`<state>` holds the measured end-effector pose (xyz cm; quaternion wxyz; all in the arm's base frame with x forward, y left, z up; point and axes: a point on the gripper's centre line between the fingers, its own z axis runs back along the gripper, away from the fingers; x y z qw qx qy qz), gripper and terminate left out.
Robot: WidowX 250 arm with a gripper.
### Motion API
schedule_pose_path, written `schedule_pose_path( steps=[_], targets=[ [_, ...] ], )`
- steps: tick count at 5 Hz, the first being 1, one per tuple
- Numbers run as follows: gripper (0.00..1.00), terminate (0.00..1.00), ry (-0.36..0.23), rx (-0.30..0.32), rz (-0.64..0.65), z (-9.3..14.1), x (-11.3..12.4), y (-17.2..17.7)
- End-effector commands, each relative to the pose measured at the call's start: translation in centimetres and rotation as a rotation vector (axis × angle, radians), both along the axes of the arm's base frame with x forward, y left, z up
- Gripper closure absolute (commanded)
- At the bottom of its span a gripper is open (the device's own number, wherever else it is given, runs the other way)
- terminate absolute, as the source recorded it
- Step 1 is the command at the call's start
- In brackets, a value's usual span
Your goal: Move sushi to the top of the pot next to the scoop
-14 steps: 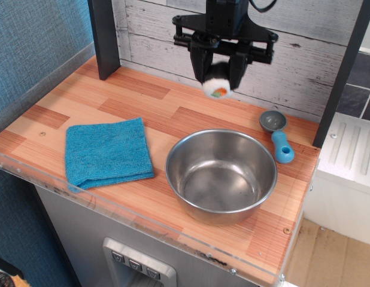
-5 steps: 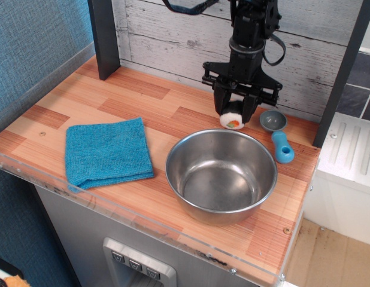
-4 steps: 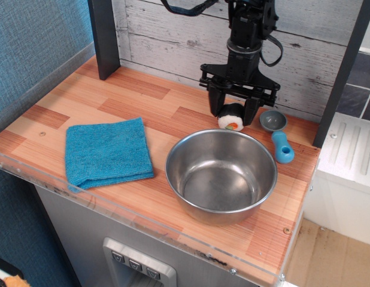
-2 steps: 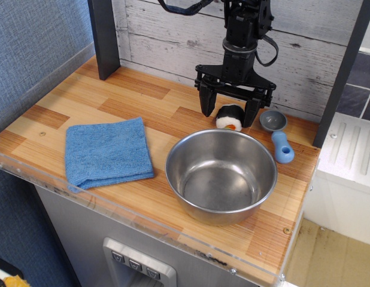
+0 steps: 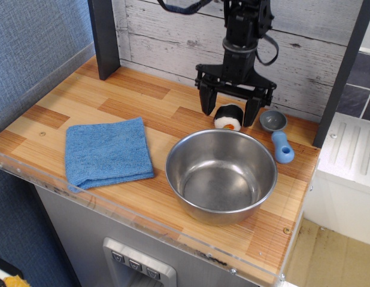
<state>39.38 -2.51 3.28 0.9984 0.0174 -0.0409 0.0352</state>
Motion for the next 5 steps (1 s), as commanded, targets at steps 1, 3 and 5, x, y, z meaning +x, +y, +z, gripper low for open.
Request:
schedule_pose_path(
  steps=[1,3,5],
  targets=[
    [0.00,0.00,-0.154,-0.005,-0.015,6.3,-1.6,-0.1],
    [0.00,0.00,-0.216,0.054,0.021,9.7,-5.1,-0.2],
    [0.00,0.00,-0.216,0.054,0.021,9.7,-5.1,-0.2]
  ],
)
